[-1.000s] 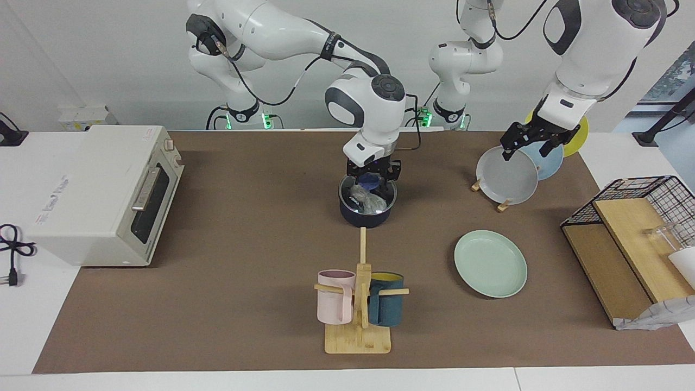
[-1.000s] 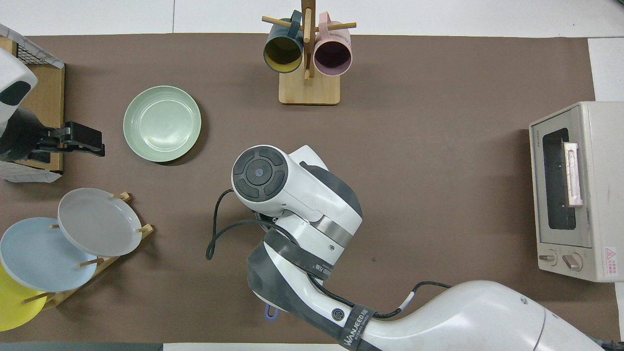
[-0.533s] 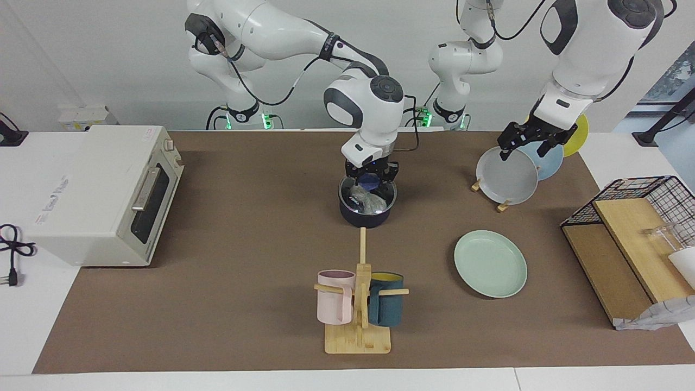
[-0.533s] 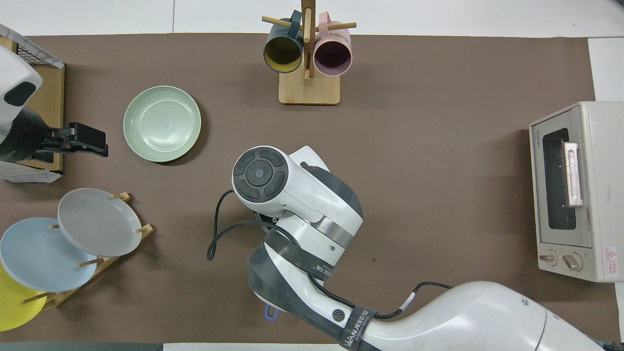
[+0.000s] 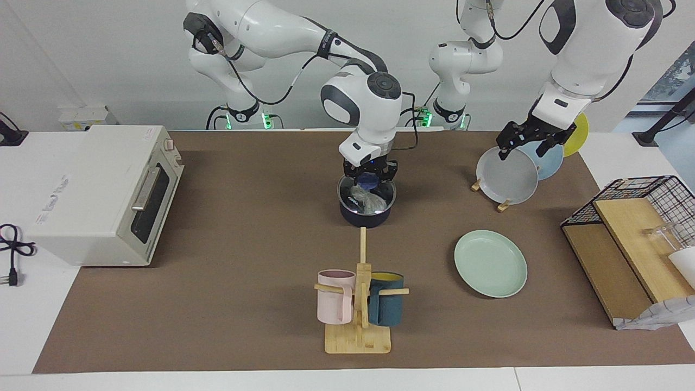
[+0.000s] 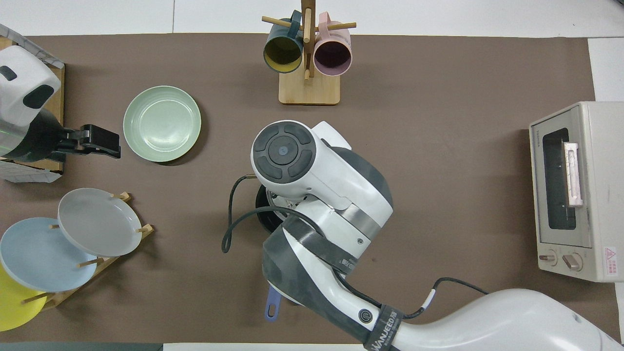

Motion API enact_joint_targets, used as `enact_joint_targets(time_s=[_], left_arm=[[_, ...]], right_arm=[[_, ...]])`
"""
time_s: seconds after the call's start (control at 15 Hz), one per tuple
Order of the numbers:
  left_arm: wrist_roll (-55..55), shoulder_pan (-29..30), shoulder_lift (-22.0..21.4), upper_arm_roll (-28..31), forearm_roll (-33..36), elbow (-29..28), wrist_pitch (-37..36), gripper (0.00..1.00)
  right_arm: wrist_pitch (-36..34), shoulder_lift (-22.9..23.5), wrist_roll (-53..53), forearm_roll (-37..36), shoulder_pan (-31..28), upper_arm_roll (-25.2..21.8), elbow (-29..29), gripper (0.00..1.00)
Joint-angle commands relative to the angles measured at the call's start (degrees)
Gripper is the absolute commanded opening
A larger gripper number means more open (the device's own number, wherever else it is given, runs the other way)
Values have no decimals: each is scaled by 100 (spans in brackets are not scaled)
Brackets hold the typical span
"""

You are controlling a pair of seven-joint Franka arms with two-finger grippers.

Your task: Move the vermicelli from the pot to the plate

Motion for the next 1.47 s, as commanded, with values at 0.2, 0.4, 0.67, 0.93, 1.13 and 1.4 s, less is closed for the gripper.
enact_joint_targets(time_s=[0.2,0.4,0.67,0.93,1.13,1.4], left_arm=[[-479,-836,-64,40,-221,-402,388,100],[-1217,-1608,-47,40,-239,-894,933,100],[-2219,-2725,155,40,-239,-1833,2152,100],[-2749,-3246,663,49,-231,-2310,3272,100],[-2802,-3308,1033,49,-239,-2310,3615,100],[-2837,-3431,1393,57,-230,-2310,3782,100]], right_arm=[[-259,-489,-2082,863,-531,-792,-44,45],[-356,-595,-2856,881,-611,-1205,-88,45],[-339,-656,-3780,924,-1172,-1329,-298,45],[2,-972,-4562,1048,-1314,-1872,-982,45],[793,-1262,-5055,1223,-1297,-2286,-1756,45],[1443,-1254,-5310,1224,-1209,-2594,-2170,45]])
